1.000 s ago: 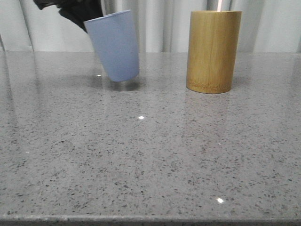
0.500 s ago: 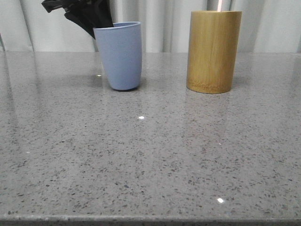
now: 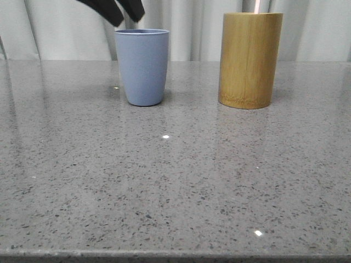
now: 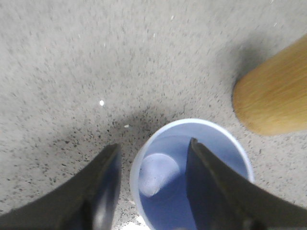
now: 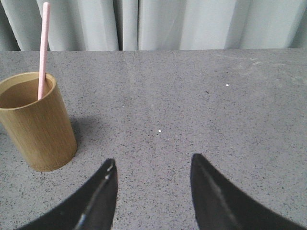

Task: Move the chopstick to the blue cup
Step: 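Set the blue cup down near the bamboo holder, open left gripper, then lower the right gripper onto the pink stick and close it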

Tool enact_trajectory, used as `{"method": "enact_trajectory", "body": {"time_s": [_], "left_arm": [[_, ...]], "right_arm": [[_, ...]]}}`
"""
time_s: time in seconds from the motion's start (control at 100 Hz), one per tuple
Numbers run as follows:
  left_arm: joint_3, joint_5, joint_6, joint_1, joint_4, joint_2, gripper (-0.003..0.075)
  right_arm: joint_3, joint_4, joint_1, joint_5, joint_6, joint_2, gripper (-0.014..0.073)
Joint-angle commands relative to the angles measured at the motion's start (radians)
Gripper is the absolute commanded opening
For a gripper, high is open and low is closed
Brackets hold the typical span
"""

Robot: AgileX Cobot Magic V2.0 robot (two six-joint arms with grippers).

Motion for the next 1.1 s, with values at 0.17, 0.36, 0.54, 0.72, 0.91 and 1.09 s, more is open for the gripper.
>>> {"method": "enact_trajectory", "body": {"time_s": [0.17, 0.36, 0.54, 0.72, 0.91, 1.09], "left_arm": [[0.012, -0.095, -0.032, 0.034, 0.005, -0.196, 0.0316], [0.178, -0.128, -0.032, 0.090, 0.014, -0.350, 0.0316], [0.395, -0.244, -0.032, 0.120, 0.022, -0.517, 0.0316], [0.558, -0.276, -0.032, 0.144, 0.051, -0.662, 0.0316], [0.662, -0.282, -0.032, 0.144, 0.067, -0.771, 0.0316], [0.709, -0.286, -0.032, 0.144, 0.067, -0.830, 0.0316]], "right_arm": [[-0.035, -0.001, 0.021, -0.088, -0.032, 0.016, 0.0372], [-0.069, 0.001, 0.087, -0.086, -0.039, 0.071, 0.0372], [-0.136, 0.040, 0.126, -0.087, -0.039, 0.174, 0.0372], [-0.220, 0.066, 0.169, -0.099, -0.039, 0.298, 0.0372], [-0.320, 0.086, 0.211, -0.170, -0.039, 0.438, 0.0372], [-0.428, 0.115, 0.235, -0.198, -0.039, 0.568, 0.0372]]}}
